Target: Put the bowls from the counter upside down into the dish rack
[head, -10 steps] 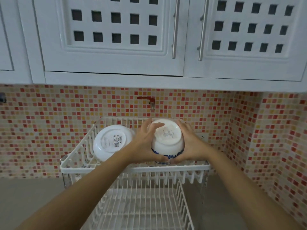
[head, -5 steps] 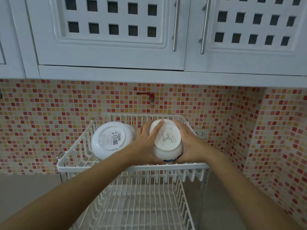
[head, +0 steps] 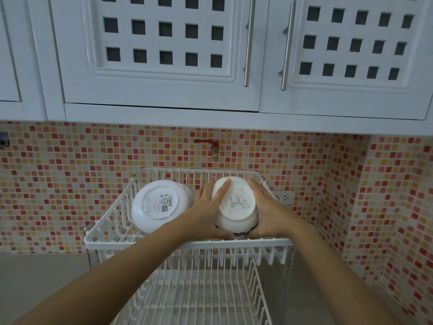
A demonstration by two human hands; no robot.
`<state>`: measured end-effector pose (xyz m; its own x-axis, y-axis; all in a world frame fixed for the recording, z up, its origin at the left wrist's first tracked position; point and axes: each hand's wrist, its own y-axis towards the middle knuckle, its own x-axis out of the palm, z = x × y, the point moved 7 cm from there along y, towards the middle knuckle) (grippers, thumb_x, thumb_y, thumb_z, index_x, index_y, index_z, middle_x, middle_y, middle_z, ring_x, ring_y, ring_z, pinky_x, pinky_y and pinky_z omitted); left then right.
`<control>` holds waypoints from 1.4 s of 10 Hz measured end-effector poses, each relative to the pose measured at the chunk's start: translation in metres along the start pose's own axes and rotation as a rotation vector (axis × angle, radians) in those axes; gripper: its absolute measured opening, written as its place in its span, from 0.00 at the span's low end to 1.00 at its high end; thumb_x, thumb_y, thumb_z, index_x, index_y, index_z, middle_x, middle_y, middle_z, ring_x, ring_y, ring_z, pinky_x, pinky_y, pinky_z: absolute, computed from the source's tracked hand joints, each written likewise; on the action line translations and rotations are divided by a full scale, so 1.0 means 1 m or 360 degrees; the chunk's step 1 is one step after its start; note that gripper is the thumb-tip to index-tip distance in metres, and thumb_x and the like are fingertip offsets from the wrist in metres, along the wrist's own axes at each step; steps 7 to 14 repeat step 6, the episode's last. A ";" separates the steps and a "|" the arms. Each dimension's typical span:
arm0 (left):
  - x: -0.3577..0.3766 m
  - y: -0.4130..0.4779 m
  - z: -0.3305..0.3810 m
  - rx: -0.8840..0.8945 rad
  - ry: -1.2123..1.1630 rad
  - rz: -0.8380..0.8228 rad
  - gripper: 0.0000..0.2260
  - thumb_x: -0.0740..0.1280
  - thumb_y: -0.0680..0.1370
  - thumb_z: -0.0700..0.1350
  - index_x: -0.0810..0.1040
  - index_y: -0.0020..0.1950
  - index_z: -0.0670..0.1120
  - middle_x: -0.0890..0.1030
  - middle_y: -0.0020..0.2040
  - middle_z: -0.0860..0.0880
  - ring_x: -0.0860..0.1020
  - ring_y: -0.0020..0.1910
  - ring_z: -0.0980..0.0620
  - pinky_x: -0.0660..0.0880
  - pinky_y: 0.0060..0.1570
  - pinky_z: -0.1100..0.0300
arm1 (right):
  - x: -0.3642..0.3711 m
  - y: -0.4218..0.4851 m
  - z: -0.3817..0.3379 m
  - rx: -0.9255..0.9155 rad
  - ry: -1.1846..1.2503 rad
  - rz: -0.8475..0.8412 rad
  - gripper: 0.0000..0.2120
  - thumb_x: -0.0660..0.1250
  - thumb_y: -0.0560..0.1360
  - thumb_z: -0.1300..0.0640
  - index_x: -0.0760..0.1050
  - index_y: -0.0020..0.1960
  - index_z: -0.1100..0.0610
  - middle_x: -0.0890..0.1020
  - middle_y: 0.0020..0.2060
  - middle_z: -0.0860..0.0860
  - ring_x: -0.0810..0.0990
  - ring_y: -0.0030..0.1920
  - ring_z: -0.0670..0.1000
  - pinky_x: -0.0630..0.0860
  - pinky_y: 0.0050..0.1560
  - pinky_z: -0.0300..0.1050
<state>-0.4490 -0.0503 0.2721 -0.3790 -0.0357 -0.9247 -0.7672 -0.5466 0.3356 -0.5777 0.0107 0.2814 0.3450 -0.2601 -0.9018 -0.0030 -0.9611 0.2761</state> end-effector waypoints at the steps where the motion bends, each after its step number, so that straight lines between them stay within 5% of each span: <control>1: -0.002 -0.001 0.001 -0.0007 -0.0022 -0.0007 0.55 0.72 0.65 0.64 0.34 0.75 0.55 0.35 0.77 0.45 0.38 0.76 0.42 0.46 0.73 0.42 | 0.000 -0.001 -0.002 0.0016 0.0068 -0.0062 0.66 0.79 0.59 0.43 0.30 0.74 0.48 0.36 0.75 0.41 0.40 0.76 0.45 0.52 0.76 0.52; 4: -0.015 -0.006 -0.006 -0.0137 -0.0368 -0.0064 0.51 0.68 0.66 0.67 0.33 0.74 0.59 0.33 0.77 0.51 0.35 0.76 0.48 0.45 0.74 0.39 | -0.006 -0.001 -0.001 0.0050 0.0333 -0.0075 0.62 0.79 0.60 0.44 0.35 0.75 0.46 0.41 0.74 0.38 0.43 0.74 0.42 0.49 0.76 0.53; 6: -0.063 -0.031 -0.010 -0.0170 -0.0585 0.0367 0.32 0.55 0.79 0.58 0.44 0.77 0.50 0.45 0.79 0.52 0.46 0.77 0.53 0.49 0.75 0.54 | -0.022 -0.008 -0.017 0.0082 0.0403 0.0064 0.51 0.74 0.69 0.49 0.40 0.76 0.52 0.49 0.76 0.45 0.52 0.69 0.40 0.55 0.67 0.42; 14: -0.063 -0.031 -0.010 -0.0170 -0.0585 0.0367 0.32 0.55 0.79 0.58 0.44 0.77 0.50 0.45 0.79 0.52 0.46 0.77 0.53 0.49 0.75 0.54 | -0.022 -0.008 -0.017 0.0082 0.0403 0.0064 0.51 0.74 0.69 0.49 0.40 0.76 0.52 0.49 0.76 0.45 0.52 0.69 0.40 0.55 0.67 0.42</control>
